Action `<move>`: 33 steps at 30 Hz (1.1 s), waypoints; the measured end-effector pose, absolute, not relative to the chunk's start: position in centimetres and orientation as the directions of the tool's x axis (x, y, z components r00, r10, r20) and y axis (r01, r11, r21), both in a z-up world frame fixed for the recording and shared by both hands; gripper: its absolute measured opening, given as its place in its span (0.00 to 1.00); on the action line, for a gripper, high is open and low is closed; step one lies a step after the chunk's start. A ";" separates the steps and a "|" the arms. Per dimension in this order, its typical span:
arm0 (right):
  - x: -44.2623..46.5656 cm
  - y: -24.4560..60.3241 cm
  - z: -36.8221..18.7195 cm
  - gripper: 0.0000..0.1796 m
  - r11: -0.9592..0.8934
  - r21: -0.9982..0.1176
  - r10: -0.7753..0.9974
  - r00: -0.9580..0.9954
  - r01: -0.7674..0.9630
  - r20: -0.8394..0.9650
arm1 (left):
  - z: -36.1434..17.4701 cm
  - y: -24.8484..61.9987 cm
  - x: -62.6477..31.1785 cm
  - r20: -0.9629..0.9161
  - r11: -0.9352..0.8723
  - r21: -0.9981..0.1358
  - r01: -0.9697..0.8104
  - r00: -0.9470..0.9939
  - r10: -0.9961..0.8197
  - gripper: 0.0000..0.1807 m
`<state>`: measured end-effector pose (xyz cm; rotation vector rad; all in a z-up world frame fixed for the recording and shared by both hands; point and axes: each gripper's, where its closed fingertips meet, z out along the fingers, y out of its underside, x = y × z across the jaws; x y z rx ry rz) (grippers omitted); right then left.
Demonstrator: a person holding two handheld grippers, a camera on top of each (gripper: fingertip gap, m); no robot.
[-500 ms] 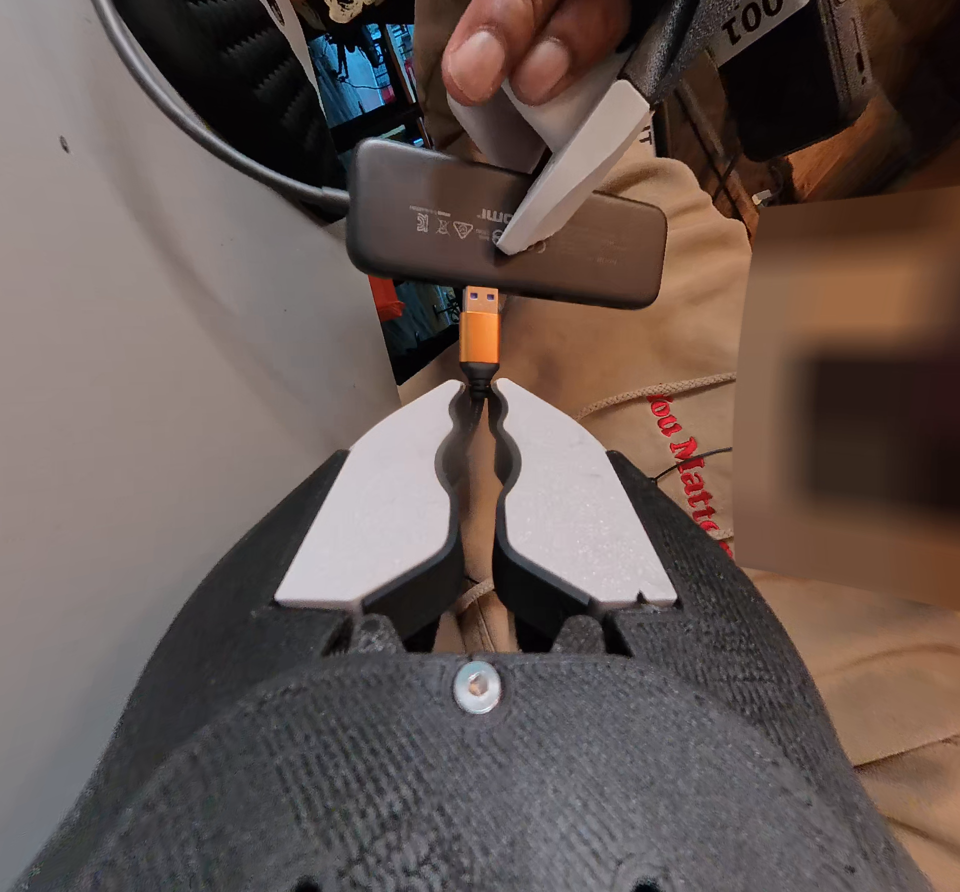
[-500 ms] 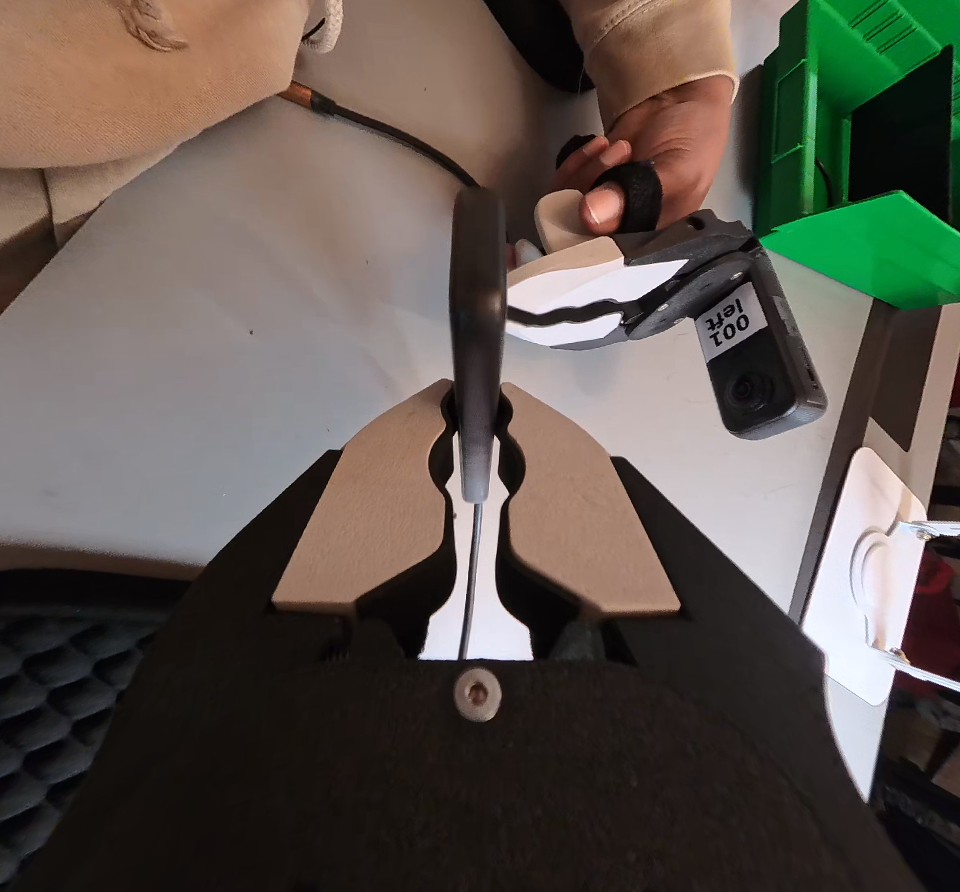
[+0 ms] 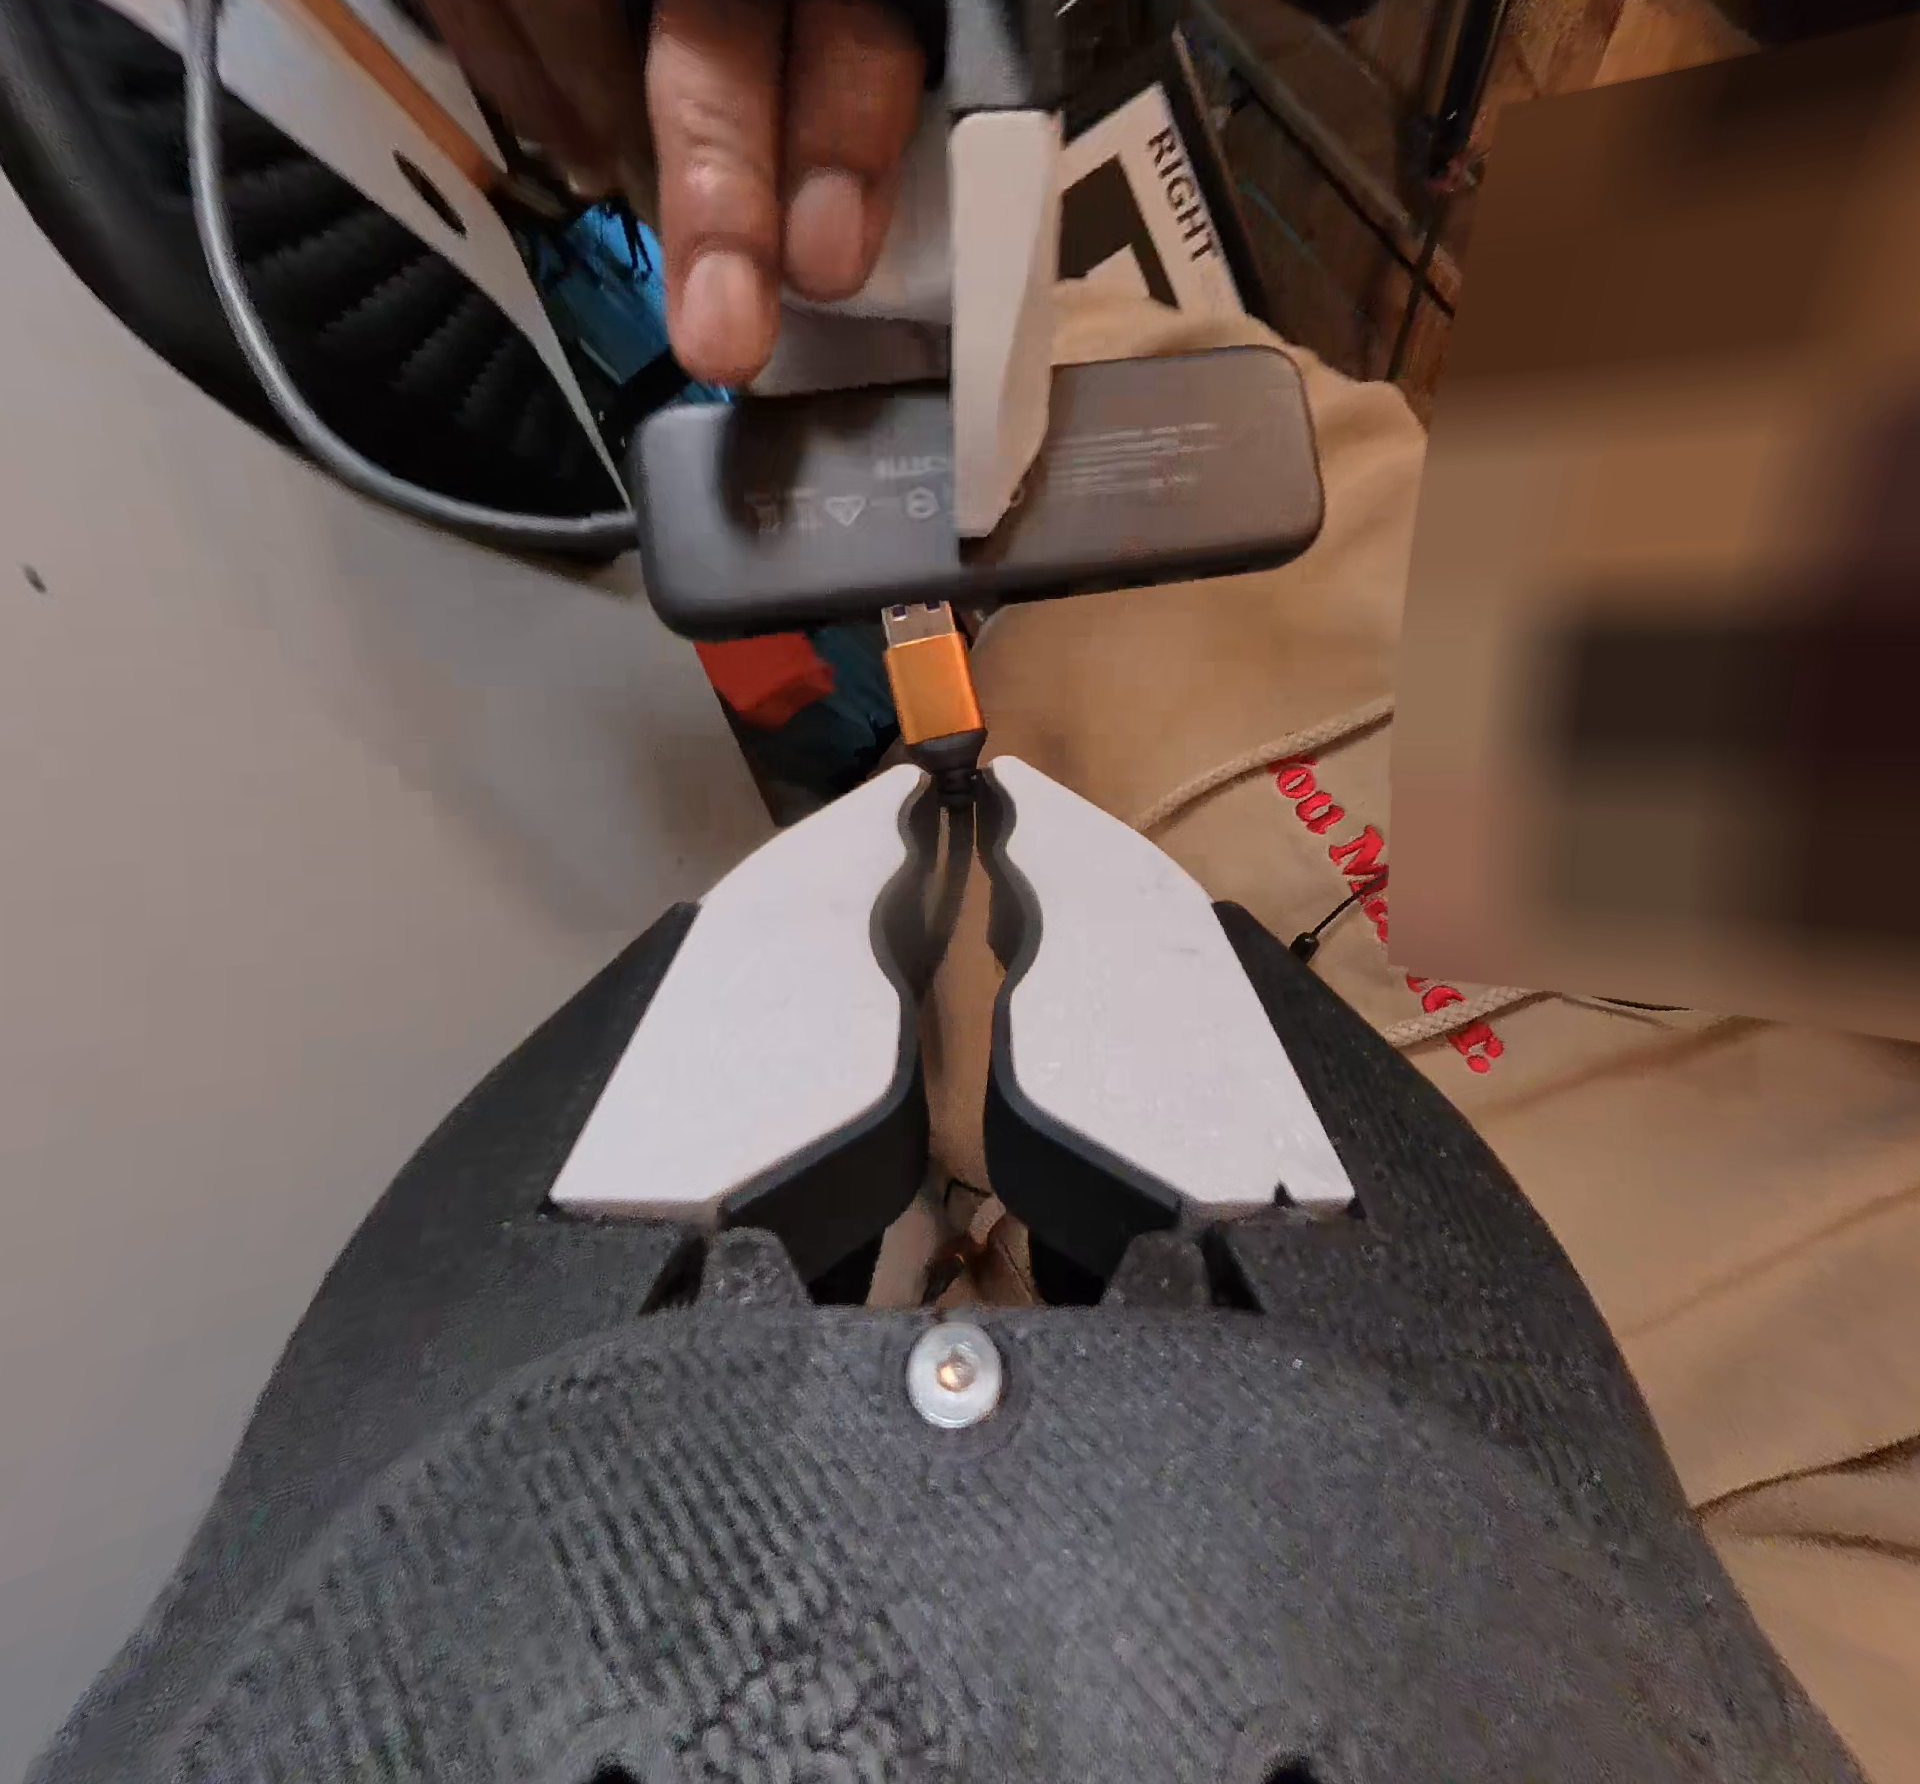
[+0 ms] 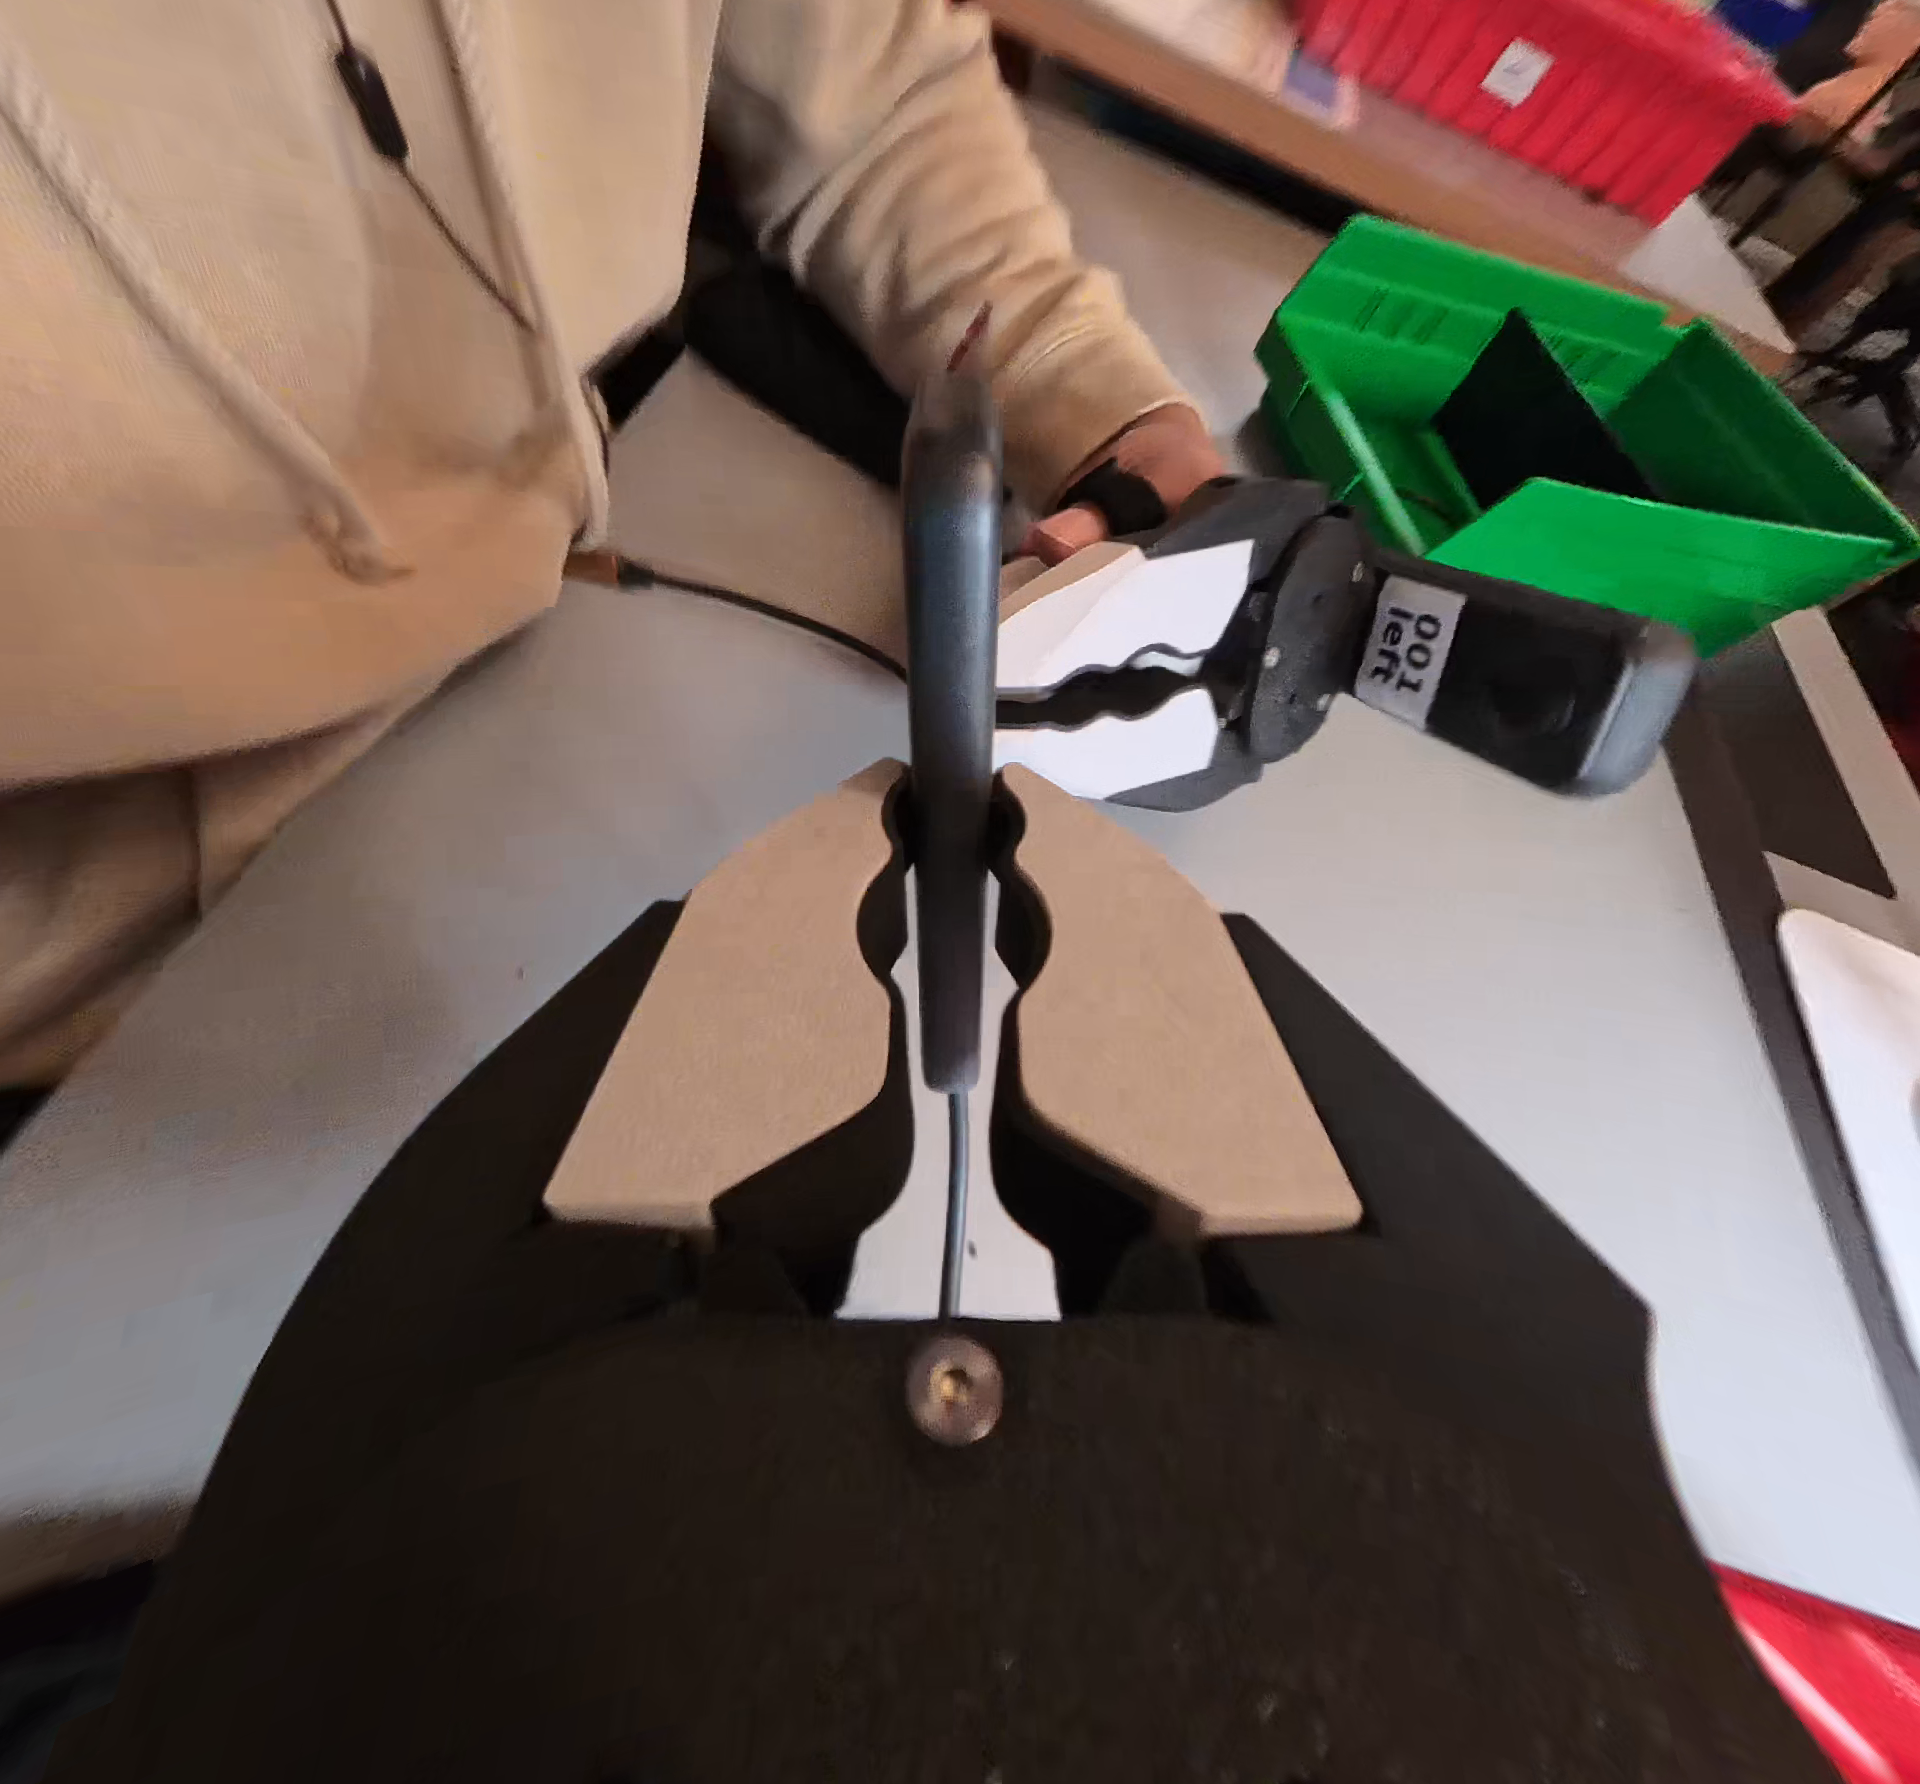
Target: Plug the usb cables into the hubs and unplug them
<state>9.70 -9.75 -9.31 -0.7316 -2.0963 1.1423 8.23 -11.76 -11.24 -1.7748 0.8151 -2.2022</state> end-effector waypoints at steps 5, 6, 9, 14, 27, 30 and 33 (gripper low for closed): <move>9.5 -10.9 -9.4 0.07 0.359 -0.922 0.731 -0.658 0.145 0.182 | -11.7 -12.4 8.7 0.831 -0.810 -0.546 -0.215 -0.265 -0.490 0.03; 9.3 -10.9 -9.1 0.07 0.340 -0.930 0.738 -0.652 0.137 0.174 | -11.7 -12.3 8.7 0.825 -0.804 -0.556 -0.212 -0.256 -0.504 0.03; 8.7 -10.4 -8.7 0.07 0.331 -0.933 0.770 -0.611 0.137 0.184 | -11.8 -11.2 8.3 0.791 -0.772 -0.611 -0.177 -0.176 -0.586 0.04; 7.4 -7.7 -6.3 0.07 0.219 -0.972 0.854 -0.499 0.081 0.151 | -10.0 -8.9 6.7 0.636 -0.633 -0.770 -0.079 -0.015 -0.772 0.09; 3.7 -4.1 -8.2 0.07 -0.030 -0.999 0.938 -0.345 0.032 -0.039 | -11.9 -5.2 3.4 0.230 -0.341 -0.908 -0.243 0.389 -0.892 0.00; 3.7 -3.4 -9.3 0.08 0.022 -0.996 0.954 -0.299 0.085 -0.004 | -11.4 -5.1 2.0 0.239 -0.364 -0.892 -0.266 0.407 -0.882 0.00; 3.5 -3.9 -9.6 0.09 0.049 -0.992 0.952 -0.307 0.115 0.011 | -11.0 -5.4 1.2 0.177 -0.329 -0.890 -0.315 0.426 -0.887 0.00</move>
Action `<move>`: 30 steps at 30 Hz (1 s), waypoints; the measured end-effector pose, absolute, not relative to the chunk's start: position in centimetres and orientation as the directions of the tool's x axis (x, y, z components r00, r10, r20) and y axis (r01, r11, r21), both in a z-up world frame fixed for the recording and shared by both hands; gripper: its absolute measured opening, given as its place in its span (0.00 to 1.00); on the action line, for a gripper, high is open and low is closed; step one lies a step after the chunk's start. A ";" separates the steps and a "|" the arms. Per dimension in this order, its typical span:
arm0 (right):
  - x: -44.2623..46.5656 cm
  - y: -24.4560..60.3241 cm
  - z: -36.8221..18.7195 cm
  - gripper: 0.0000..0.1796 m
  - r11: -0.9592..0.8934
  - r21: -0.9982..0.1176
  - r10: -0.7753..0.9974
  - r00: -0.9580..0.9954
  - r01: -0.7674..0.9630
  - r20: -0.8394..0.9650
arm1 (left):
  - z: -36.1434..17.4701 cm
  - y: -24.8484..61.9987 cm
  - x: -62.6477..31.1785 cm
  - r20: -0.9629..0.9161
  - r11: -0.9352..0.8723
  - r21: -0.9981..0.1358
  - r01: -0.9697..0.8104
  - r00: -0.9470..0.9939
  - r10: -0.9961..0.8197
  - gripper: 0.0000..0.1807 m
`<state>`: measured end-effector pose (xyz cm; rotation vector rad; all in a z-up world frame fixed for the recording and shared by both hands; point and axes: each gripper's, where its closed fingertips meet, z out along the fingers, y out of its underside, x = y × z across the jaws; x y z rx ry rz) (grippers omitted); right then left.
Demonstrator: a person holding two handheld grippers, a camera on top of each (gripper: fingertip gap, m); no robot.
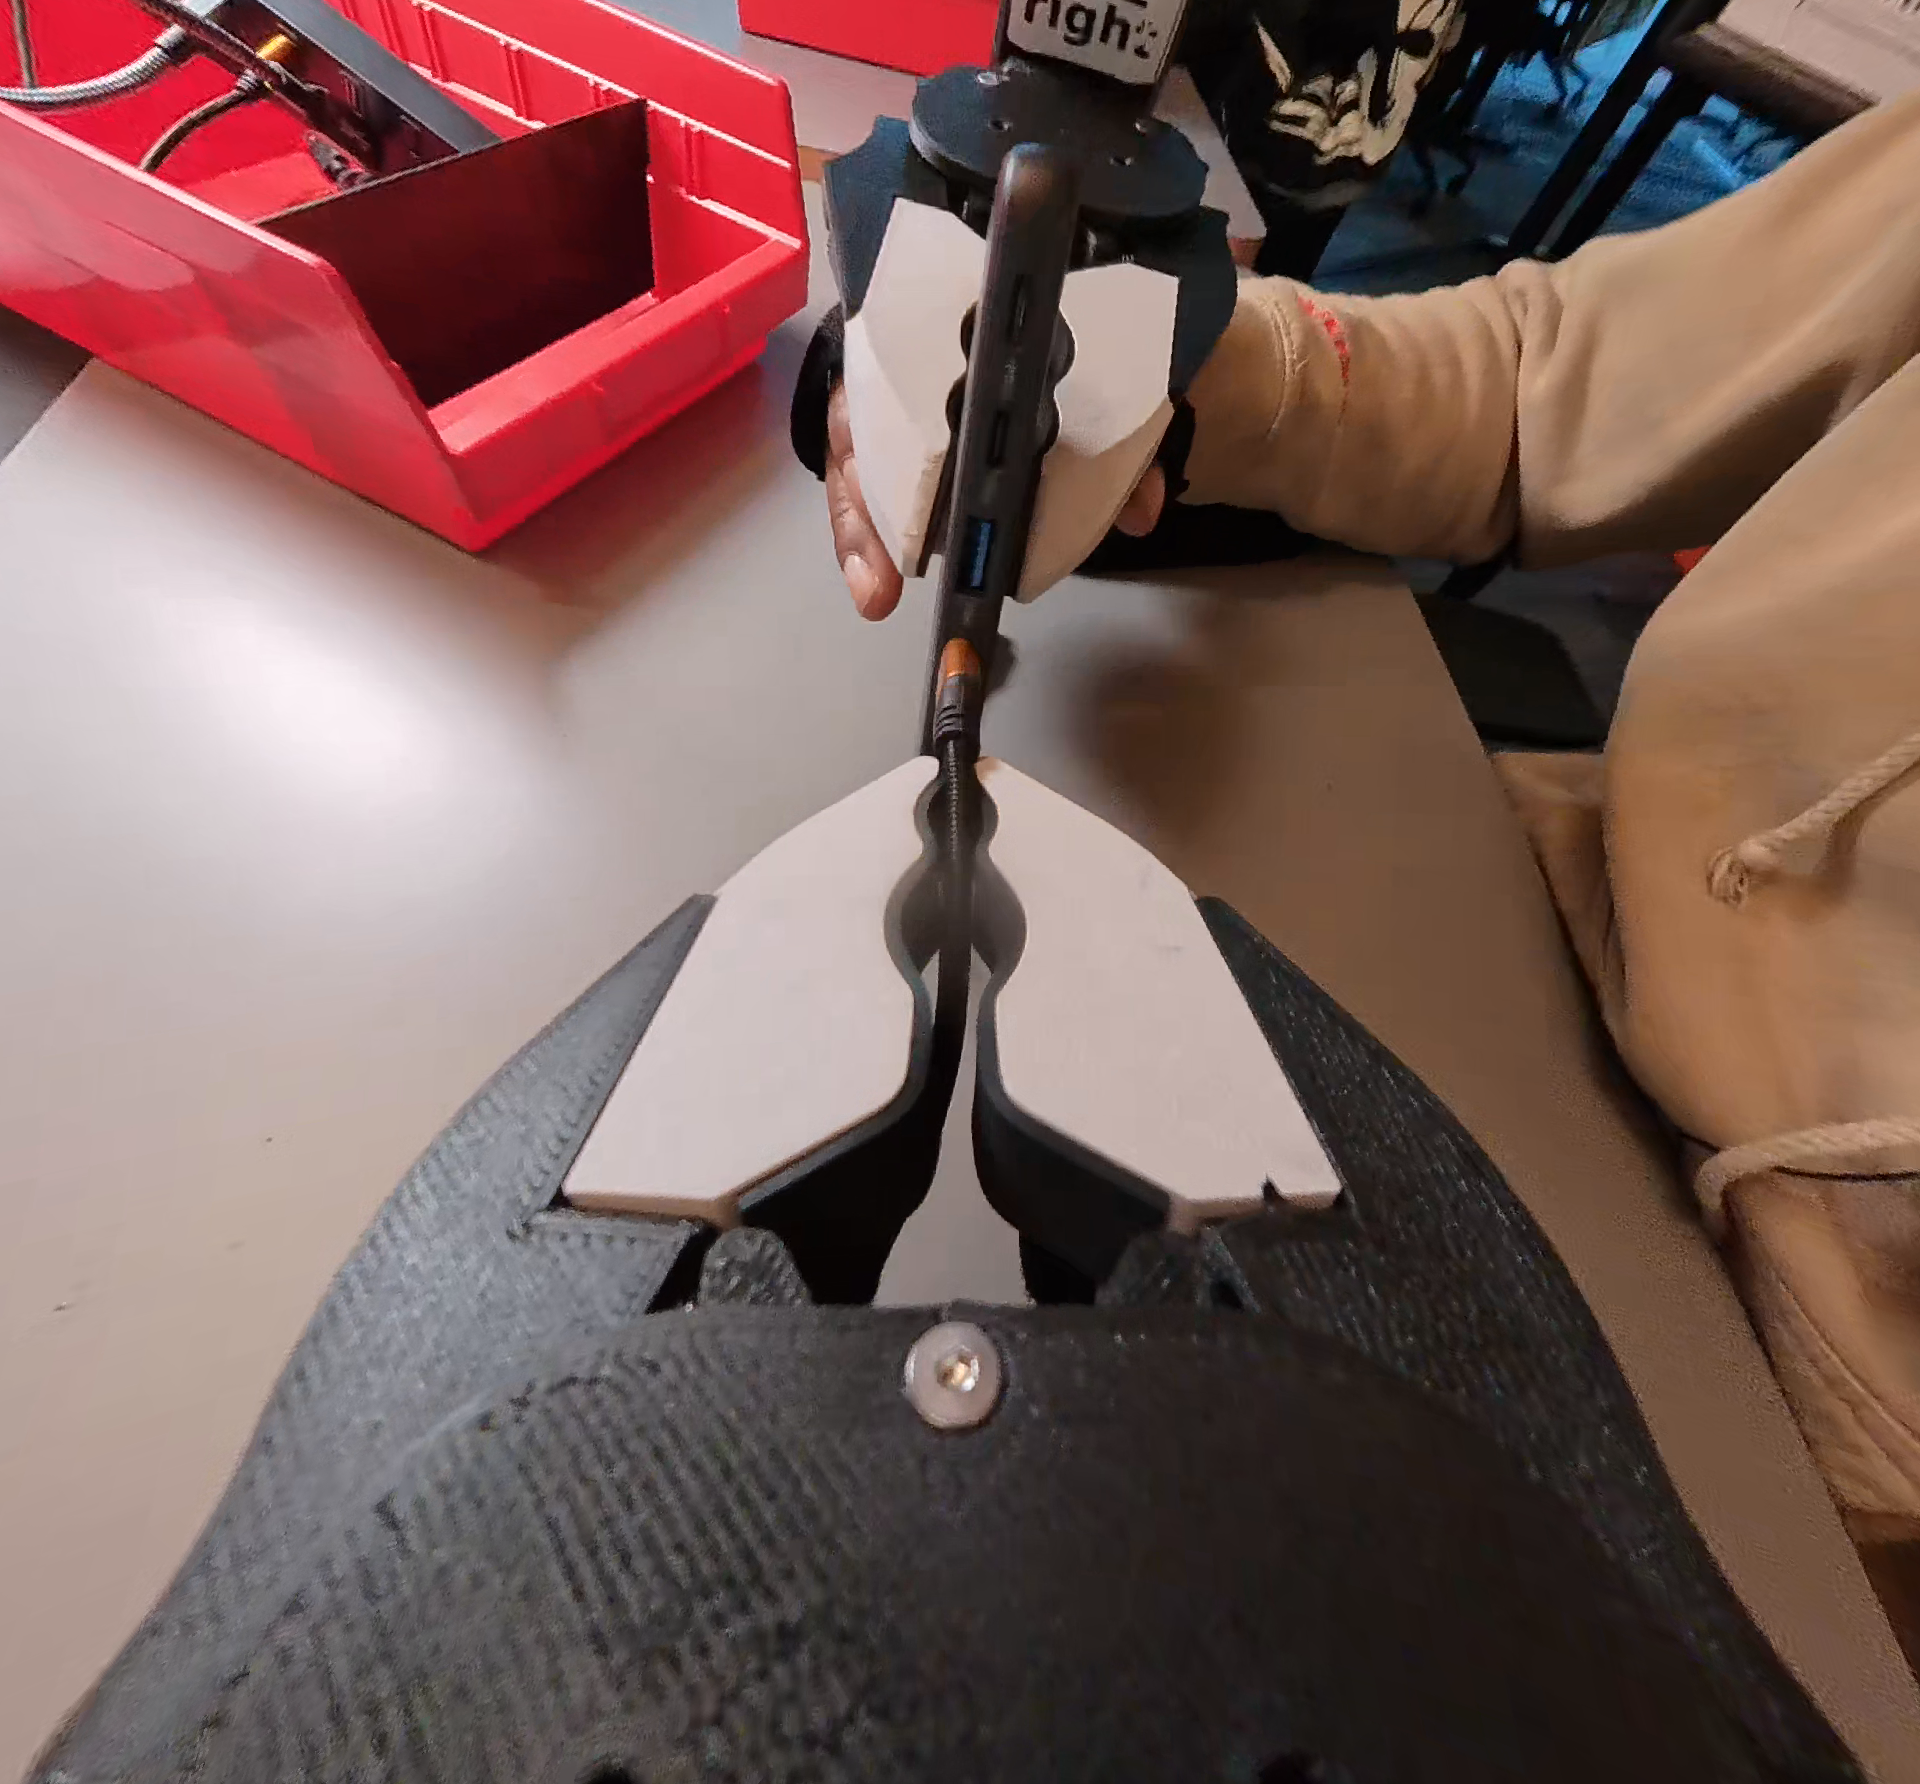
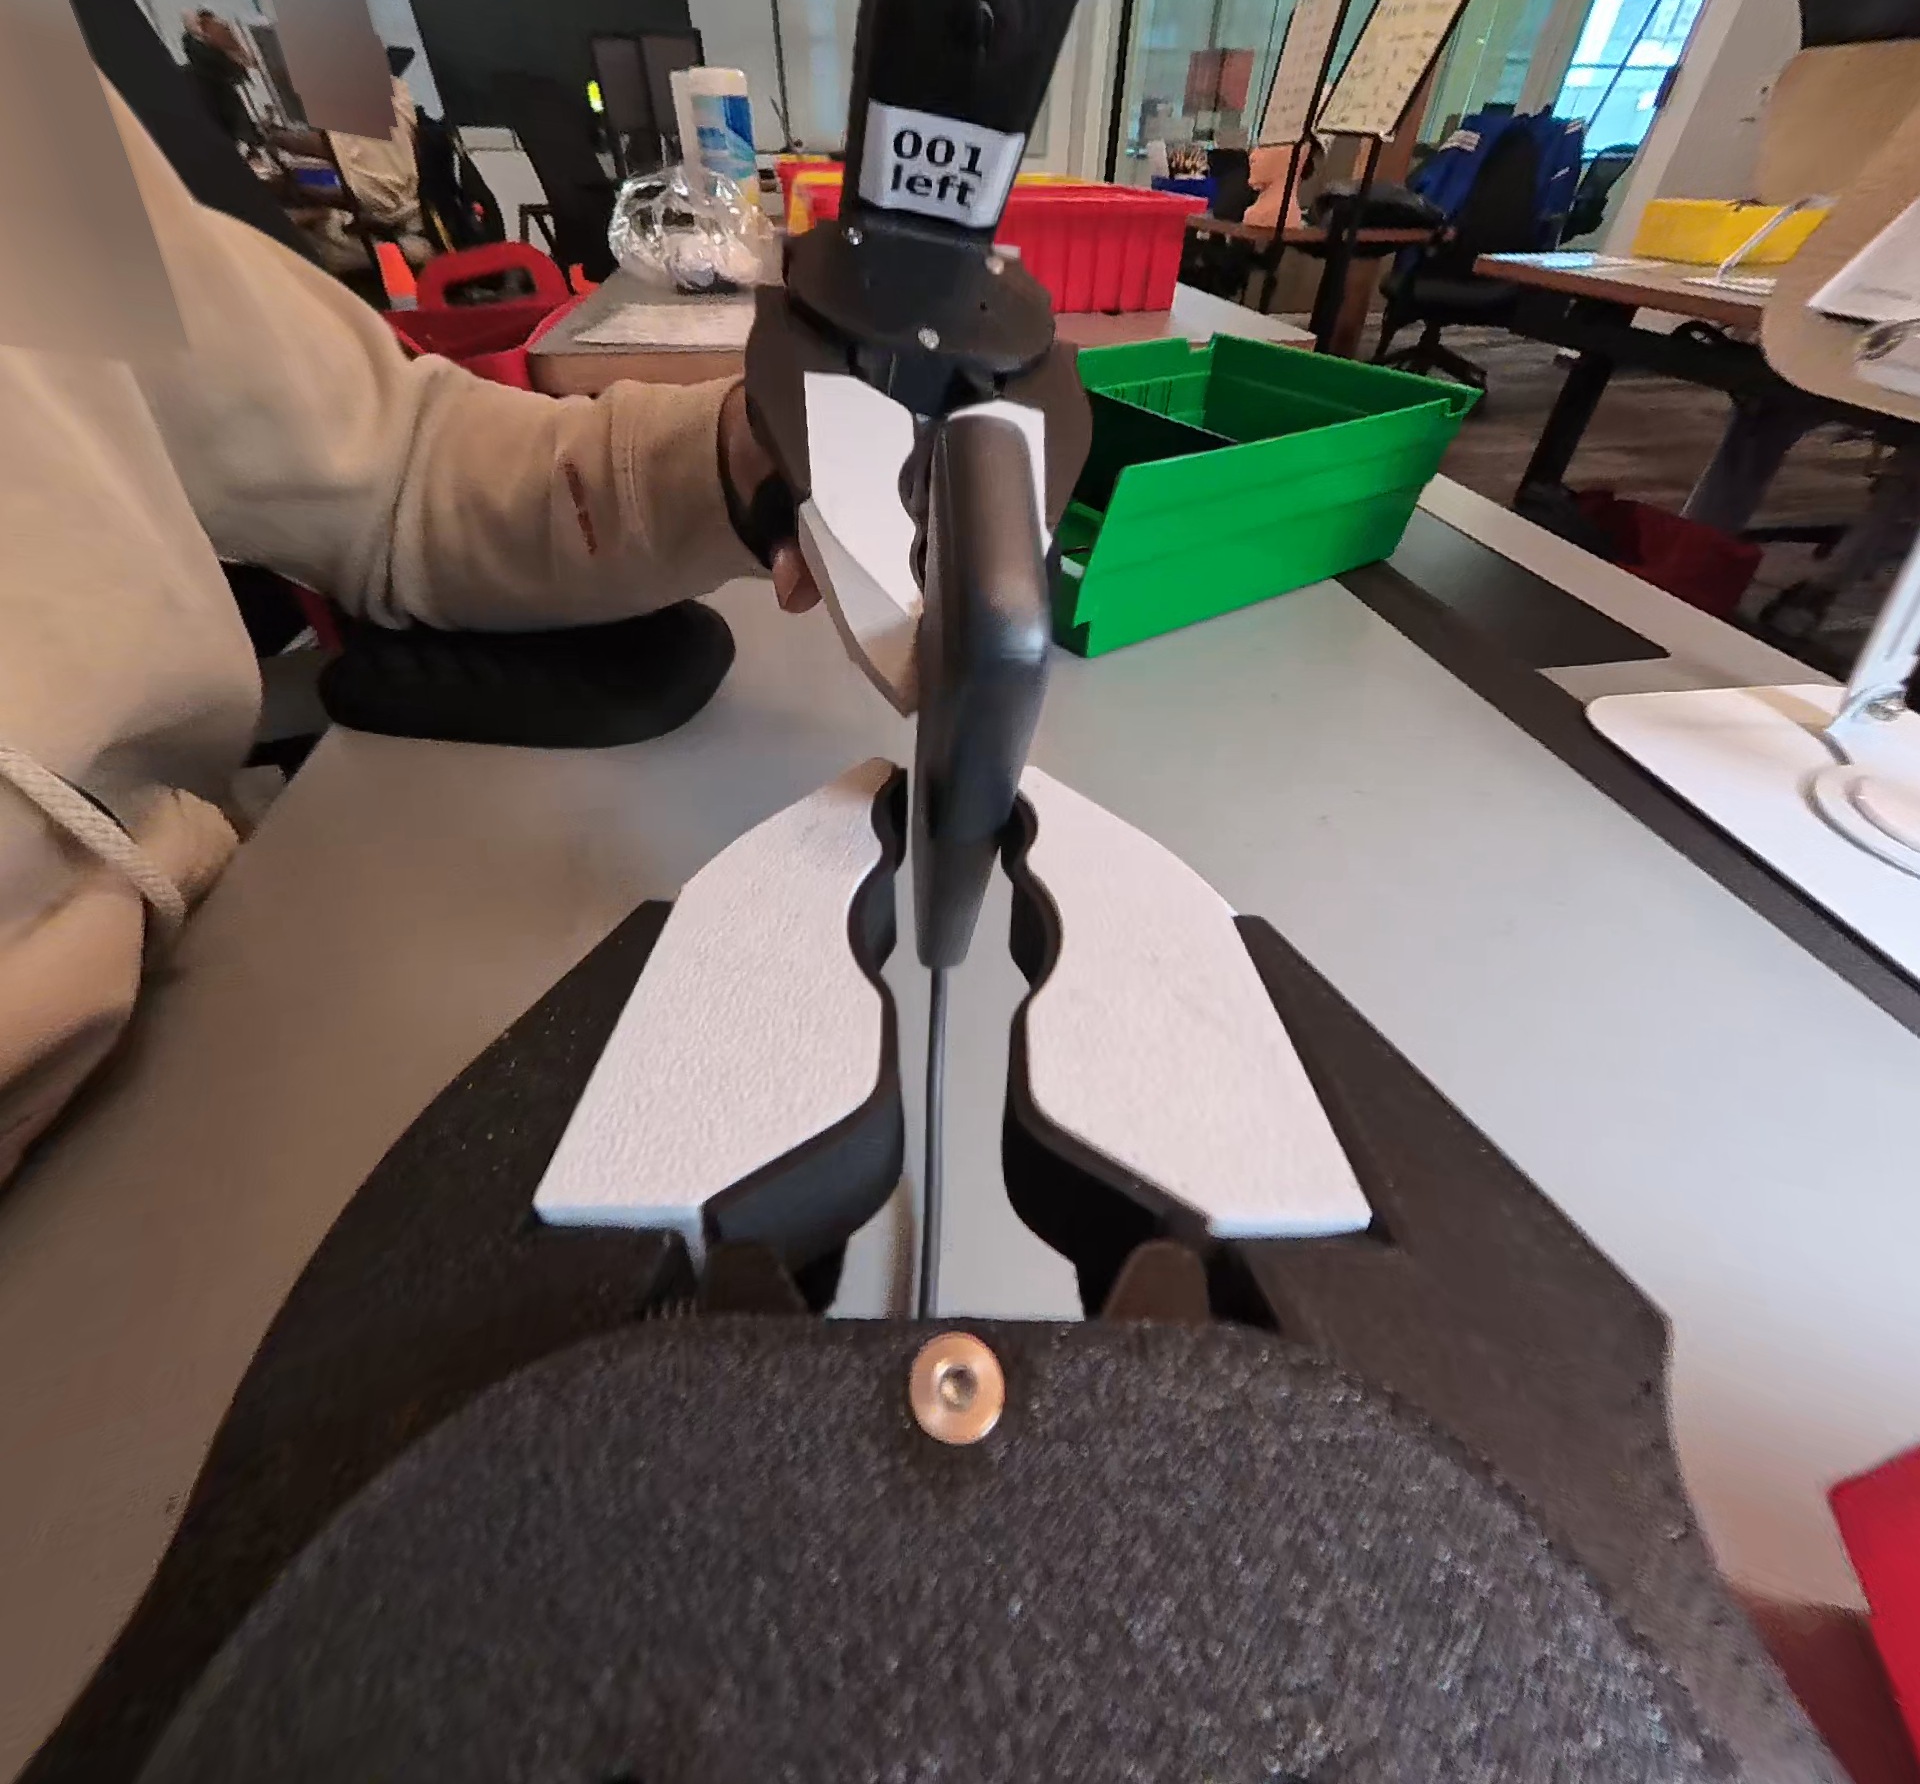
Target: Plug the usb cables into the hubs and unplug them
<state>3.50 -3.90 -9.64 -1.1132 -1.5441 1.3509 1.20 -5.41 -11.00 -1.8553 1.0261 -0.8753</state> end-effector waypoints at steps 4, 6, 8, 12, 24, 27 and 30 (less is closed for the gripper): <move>3.1 -4.7 -10.0 0.13 0.038 -0.990 0.945 -0.328 0.137 -0.009 | -10.5 -5.7 1.3 0.145 -0.301 -0.897 -0.325 0.427 -0.892 0.00; 3.0 -5.0 -10.1 0.09 0.051 -0.989 0.944 -0.329 0.138 0.002 | -10.8 -5.7 1.4 0.136 -0.294 -0.897 -0.331 0.427 -0.894 0.00; 3.2 -4.9 -10.1 0.07 0.067 -0.989 0.947 -0.321 0.131 0.022 | -10.8 -5.6 1.4 0.141 -0.289 -0.906 -0.310 0.422 -0.895 0.00; 3.9 -4.5 -8.8 0.07 0.043 -0.995 0.948 -0.318 0.086 0.014 | -10.0 -5.3 1.5 0.161 -0.274 -0.935 -0.226 0.417 -0.895 0.03; 6.5 0.6 -3.1 0.07 -0.032 -0.968 0.995 -0.095 -0.247 -0.009 | -6.5 -6.0 4.1 0.189 -0.217 -0.976 -0.025 0.405 -0.895 0.13; 7.1 -1.6 0.2 0.07 -0.050 -0.914 0.984 -0.176 -0.403 0.023 | -9.2 -4.0 5.4 0.170 -0.233 -0.970 -0.069 0.490 -0.855 0.19; 6.8 -3.5 1.2 0.07 -0.107 -0.882 0.967 -0.253 -0.459 0.014 | -9.0 -2.7 5.7 0.174 -0.205 -0.979 0.001 0.534 -0.828 0.25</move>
